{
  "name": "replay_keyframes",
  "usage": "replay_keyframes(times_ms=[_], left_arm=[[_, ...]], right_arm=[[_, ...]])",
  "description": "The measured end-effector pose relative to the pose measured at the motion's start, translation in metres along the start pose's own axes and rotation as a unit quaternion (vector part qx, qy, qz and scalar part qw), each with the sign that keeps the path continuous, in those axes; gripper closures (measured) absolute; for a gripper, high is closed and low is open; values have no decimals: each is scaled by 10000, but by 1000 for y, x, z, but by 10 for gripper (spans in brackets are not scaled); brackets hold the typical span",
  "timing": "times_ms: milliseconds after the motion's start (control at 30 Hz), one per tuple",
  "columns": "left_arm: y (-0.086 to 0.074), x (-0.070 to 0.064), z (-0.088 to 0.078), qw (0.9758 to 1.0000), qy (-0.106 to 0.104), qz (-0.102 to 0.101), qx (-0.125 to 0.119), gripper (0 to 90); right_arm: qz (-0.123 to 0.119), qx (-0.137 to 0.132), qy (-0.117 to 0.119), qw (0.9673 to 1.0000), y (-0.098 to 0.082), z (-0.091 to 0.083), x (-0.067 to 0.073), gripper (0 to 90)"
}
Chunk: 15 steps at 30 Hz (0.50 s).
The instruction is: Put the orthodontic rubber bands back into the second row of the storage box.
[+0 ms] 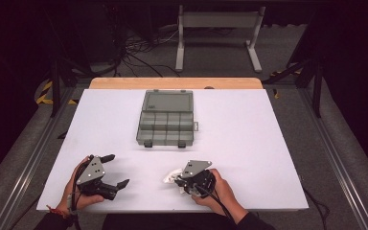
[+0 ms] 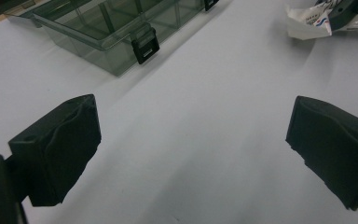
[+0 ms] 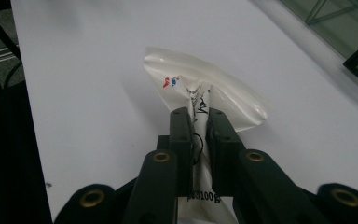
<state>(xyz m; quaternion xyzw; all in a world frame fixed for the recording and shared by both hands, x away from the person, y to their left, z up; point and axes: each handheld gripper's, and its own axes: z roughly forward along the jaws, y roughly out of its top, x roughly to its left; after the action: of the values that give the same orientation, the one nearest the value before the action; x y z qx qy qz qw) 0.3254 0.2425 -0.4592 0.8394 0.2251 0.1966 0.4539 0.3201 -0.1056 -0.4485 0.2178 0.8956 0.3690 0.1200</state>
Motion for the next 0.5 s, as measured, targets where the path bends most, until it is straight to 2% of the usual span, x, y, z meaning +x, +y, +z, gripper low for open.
replay_keyframes(times_ms=[67,167,500], left_arm=[[0,0,0,10000,-1,3,-4,38],[0,-1,0,10000,-8,9,-16,38],[-1,1,-2,10000,7,-25,-69,37]], right_arm=[[13,-37,36,10000,0,-2,-1,830],[-111,-47,20,9999,0,-6,-2,831],[-45,-347,-5,9994,1,-19,-10,831]])
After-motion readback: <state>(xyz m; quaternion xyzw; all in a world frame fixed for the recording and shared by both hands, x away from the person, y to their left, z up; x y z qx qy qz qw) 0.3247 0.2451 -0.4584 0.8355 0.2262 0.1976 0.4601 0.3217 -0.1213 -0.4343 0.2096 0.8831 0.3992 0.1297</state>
